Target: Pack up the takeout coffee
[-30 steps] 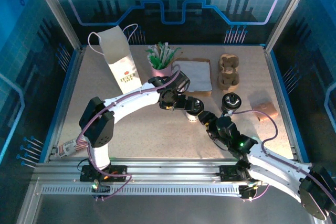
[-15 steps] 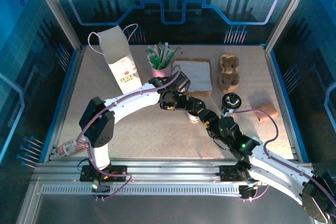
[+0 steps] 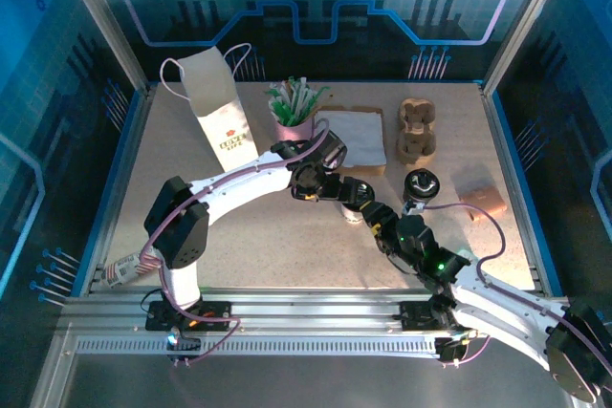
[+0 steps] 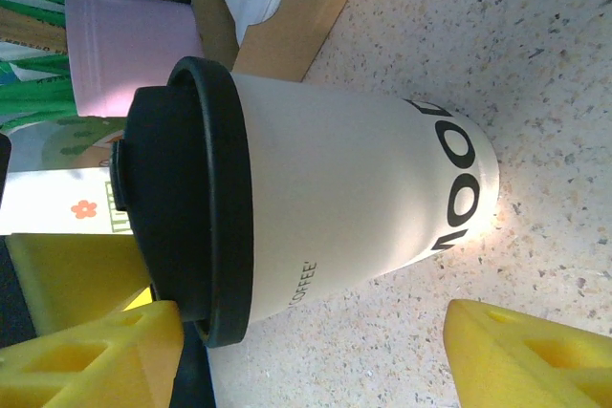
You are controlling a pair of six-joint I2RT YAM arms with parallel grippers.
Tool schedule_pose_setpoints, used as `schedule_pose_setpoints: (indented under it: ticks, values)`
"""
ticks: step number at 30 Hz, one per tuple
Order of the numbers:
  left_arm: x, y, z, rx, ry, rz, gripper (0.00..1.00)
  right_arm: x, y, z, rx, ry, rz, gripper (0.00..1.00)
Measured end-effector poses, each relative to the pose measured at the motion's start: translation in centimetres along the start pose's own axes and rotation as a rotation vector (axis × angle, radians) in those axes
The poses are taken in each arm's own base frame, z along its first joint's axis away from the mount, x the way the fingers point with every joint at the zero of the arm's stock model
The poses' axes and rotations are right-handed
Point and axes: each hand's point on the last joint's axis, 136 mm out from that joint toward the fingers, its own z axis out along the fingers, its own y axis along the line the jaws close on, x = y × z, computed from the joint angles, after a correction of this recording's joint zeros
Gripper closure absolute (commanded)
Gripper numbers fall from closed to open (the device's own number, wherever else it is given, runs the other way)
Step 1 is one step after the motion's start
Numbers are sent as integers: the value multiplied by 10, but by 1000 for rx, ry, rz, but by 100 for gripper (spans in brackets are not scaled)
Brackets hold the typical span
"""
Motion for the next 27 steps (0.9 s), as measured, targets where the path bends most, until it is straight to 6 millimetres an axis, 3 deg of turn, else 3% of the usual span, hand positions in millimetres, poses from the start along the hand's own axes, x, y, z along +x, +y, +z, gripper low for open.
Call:
schedule_pose_setpoints:
  ticks: [27]
  values:
    - [1, -2, 4, 22, 2, -5, 3, -1, -11, 3, 64, -19, 79, 30]
